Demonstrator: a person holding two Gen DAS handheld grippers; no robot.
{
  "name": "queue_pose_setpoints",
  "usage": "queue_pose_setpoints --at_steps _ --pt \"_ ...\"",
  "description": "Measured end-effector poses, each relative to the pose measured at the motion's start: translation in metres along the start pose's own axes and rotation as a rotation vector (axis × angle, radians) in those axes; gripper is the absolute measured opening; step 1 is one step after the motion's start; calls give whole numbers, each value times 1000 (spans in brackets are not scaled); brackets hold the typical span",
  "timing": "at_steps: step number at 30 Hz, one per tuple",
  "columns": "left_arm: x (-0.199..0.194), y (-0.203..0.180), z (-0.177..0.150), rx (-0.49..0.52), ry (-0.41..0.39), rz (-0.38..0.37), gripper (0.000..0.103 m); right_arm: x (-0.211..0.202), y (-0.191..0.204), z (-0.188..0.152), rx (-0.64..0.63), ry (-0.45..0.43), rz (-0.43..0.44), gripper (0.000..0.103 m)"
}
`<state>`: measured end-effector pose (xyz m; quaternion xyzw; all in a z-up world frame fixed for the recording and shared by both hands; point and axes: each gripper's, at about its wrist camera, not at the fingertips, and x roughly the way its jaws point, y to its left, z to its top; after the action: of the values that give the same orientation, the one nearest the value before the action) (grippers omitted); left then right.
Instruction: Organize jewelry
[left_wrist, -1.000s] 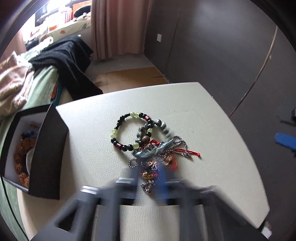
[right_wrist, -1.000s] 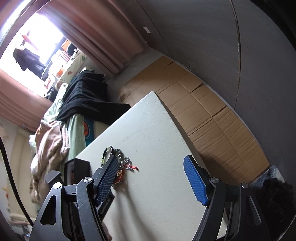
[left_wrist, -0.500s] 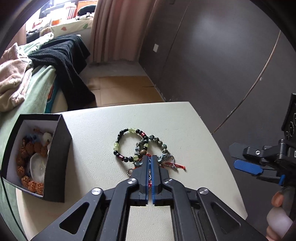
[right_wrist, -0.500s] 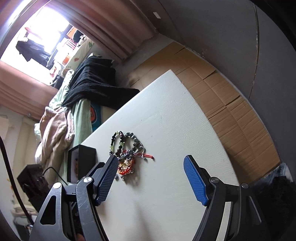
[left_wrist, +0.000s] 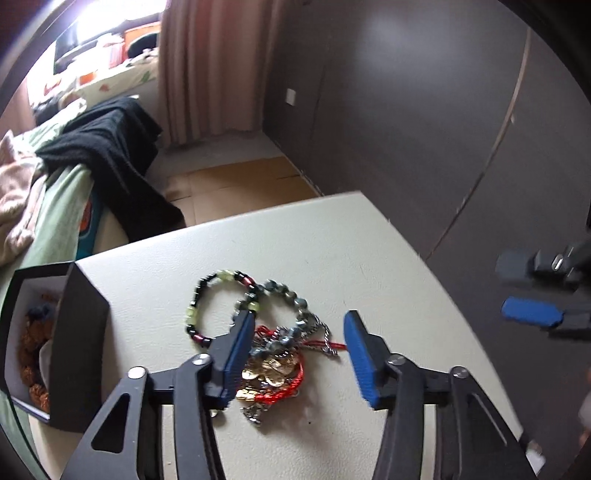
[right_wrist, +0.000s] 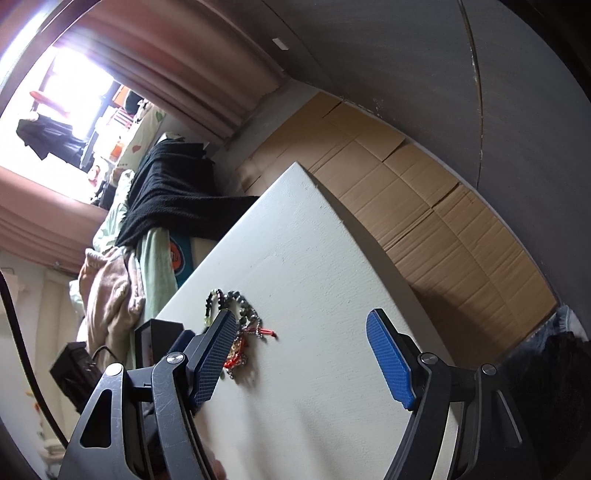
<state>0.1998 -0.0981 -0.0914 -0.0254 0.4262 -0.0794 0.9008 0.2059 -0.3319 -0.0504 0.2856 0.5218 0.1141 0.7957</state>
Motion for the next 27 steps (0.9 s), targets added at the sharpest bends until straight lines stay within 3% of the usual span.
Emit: queue_pose_setpoints --at_steps 1,3,5,10,11,20,27 --pt "4 -1 -2 12 13 8 46 -1 -1 1 2 -2 2 75" --pt "13 -1 -6 29 44 36 33 -2 -1 2 3 -4 6 75" --pt "16 1 -10 35 48 65 29 -4 -2 1 5 -5 6 75" --pt "10 8 -15 22 55 43 21 -5 -3 3 8 -10 4 75" --pt "8 8 -16 29 58 41 13 -5 -3 3 8 -11 3 75" --pt "-11 37 -16 -89 73 -38 10 10 13 -2 -35 28 23 75" --pt "-42 68 -5 -225 13 -106 9 40 41 -18 -100 109 49 71"
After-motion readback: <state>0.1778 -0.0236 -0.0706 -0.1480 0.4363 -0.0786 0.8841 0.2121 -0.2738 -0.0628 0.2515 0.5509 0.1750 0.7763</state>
